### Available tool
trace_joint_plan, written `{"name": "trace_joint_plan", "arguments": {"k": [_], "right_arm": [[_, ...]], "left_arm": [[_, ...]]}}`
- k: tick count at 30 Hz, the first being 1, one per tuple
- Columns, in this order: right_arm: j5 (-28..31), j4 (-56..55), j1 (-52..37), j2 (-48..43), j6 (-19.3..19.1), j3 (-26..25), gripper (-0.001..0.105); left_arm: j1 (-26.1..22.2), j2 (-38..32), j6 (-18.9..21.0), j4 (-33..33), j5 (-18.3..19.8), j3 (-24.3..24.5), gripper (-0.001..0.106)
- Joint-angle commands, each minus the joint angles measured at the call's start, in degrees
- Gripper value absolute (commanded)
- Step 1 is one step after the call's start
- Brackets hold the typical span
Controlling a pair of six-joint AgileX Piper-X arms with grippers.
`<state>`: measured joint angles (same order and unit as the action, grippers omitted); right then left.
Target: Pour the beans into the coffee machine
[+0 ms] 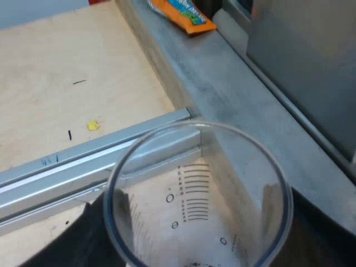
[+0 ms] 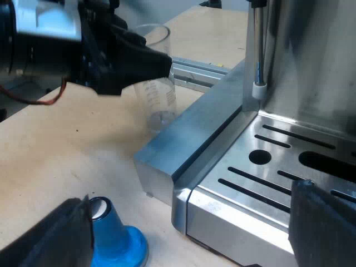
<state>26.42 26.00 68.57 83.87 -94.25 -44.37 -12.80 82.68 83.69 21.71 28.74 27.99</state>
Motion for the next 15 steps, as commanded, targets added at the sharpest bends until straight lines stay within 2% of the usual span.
{"name": "trace_joint_plan", "arguments": {"k": [1,3,4,7,15], "right_arm": [[-0.20,0.84,-0.39,-0.11,-0.04,-0.08,0.073],[-0.20,0.84,-0.39,-0.11,-0.04,-0.08,0.073],[-0.20,0.84,-0.39,-0.11,-0.04,-0.08,0.073],[-0.20,0.84,-0.39,-0.11,-0.04,-0.08,0.073],[-0.20,0.84,-0.39,-0.11,0.25,-0.08,0.073]], "left_arm": [[-0.04,-0.11,-0.03,6.62,0.58,-2.68,0.000],[-0.04,-0.11,0.25,11.29,-0.15,-4.76,0.000],[-0.04,-0.11,1.49,13.10,-1.66,-5.72,0.000],[-0.04,-0.11,4.65,12.53,-5.95,-6.35,0.000],[-0.04,0.31,5.24,12.47,-6.25,-6.35,0.000]]}}
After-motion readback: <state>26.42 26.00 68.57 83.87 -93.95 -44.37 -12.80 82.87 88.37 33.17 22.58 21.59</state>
